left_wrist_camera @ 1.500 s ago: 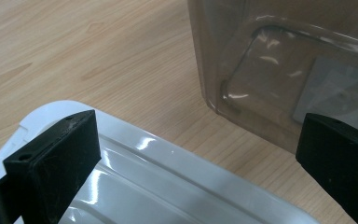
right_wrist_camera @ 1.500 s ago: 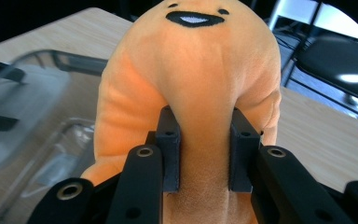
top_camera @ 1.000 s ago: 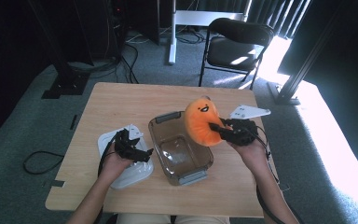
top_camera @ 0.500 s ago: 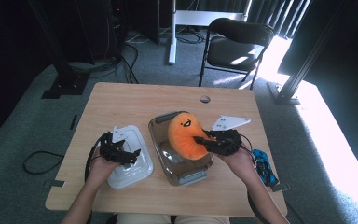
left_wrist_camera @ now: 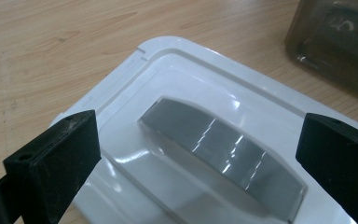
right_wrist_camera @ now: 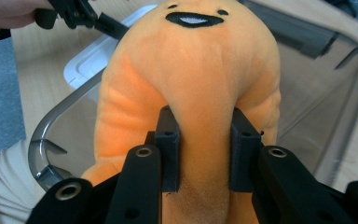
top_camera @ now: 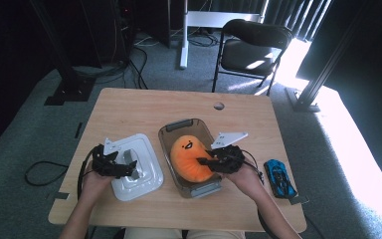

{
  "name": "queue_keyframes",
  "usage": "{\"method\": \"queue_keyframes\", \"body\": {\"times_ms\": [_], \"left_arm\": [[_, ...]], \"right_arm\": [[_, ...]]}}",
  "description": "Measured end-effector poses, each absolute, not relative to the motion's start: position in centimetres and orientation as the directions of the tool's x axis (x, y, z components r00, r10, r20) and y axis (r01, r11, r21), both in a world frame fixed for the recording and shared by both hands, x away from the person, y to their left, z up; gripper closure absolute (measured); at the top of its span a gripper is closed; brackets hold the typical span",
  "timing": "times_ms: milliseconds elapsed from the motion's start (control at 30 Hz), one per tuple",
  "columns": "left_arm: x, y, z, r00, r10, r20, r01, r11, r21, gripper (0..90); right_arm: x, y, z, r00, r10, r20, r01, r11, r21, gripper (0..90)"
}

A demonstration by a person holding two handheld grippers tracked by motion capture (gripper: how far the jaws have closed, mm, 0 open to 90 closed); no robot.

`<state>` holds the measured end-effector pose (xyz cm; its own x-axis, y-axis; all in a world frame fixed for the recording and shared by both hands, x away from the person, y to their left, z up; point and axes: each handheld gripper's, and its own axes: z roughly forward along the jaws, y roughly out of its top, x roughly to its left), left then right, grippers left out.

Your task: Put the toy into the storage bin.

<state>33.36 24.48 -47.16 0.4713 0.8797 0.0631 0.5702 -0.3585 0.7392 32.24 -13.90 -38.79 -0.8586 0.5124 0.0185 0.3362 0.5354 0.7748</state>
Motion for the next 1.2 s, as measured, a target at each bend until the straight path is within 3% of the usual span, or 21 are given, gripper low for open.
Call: {"method": "queue_keyframes", "body": {"times_ms": [600, 1200], "left_arm": [[33.0, 26.7, -47.9, 0.421, 0.906, 0.050, 0.602, -0.320, 0.731, 0.3], [32.6, 28.2, -48.4, 0.391, 0.920, 0.029, 0.616, -0.285, 0.735, 0.3]], "right_arm": [[33.4, -12.8, -40.5, -0.865, 0.499, 0.062, 0.396, 0.600, 0.696, 68.1], [33.5, -11.3, -40.8, -0.878, 0.478, 0.018, 0.380, 0.675, 0.632, 52.8]]}}
